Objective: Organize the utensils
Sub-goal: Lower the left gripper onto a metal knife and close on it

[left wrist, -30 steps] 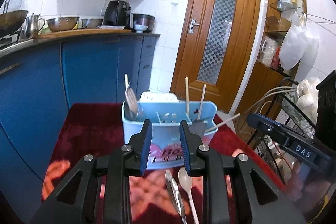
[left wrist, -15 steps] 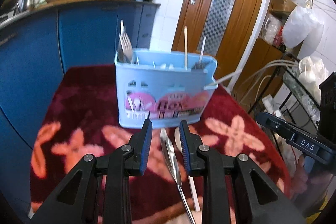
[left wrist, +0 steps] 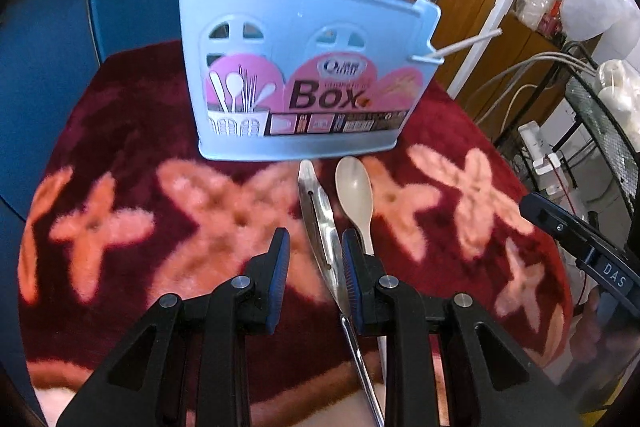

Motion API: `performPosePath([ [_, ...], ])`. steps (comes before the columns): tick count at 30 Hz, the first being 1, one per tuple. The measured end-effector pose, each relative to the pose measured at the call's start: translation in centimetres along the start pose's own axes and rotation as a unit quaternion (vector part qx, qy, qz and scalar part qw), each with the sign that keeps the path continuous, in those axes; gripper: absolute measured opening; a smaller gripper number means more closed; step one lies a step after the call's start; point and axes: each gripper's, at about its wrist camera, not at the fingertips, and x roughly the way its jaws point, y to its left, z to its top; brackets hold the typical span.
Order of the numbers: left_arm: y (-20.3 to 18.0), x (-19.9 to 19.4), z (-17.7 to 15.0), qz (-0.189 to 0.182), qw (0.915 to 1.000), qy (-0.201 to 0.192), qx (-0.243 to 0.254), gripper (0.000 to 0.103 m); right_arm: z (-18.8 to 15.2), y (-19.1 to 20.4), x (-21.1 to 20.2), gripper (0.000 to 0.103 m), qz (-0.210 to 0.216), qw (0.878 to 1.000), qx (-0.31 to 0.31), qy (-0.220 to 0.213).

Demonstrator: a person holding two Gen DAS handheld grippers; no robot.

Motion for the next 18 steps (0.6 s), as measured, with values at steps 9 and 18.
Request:
performPosePath([
  [9,0.0,2.6,0.0,-0.009,0.9991,0.04,-0.012,0.026,-0.8,-1.2,0.7,0.041,0.008,1.0,0.015,0.011],
  [18,0.0,3.6,0.1,-0.034,0.9979,0.052,-0.019,0.014,-1.1,-1.7,1.2,0.041,0.009,1.0,0.024,0.019],
])
